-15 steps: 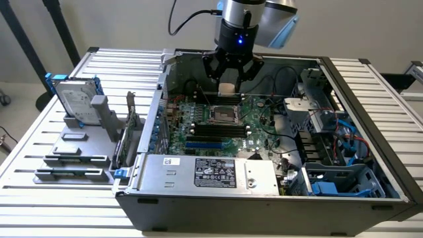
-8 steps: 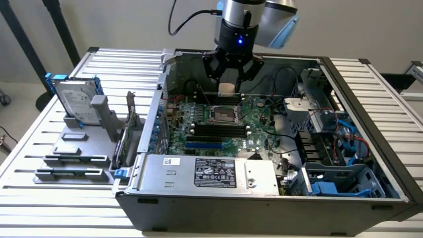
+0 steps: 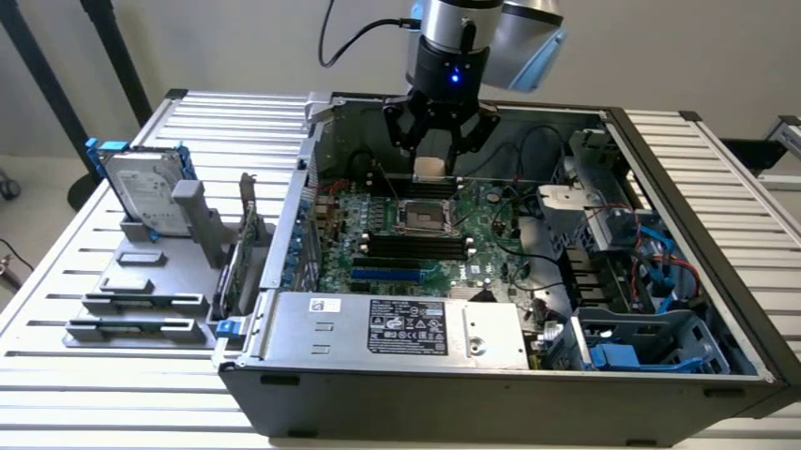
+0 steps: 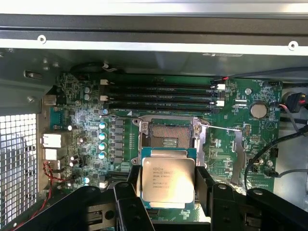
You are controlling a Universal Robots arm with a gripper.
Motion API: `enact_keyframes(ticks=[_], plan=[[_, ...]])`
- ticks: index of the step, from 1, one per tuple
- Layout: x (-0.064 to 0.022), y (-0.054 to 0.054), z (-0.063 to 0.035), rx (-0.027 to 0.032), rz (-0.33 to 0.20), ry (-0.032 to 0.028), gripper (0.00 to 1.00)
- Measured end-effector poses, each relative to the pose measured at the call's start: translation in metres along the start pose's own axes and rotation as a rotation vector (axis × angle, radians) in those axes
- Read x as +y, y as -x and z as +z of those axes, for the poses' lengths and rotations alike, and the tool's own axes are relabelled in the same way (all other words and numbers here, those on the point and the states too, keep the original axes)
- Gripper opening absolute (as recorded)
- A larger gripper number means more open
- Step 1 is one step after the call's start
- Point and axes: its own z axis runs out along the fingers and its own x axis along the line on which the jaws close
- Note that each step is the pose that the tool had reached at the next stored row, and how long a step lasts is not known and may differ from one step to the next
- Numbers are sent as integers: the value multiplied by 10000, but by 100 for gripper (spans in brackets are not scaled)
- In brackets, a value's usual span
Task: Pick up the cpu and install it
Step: 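Place the cpu into insertion slot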
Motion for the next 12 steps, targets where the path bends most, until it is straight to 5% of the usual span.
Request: enact_keyframes(ticks=[4,12], plan=[[-1,0,1,-2,42,3,55],[-1,2,29,-34,1476,73,55]])
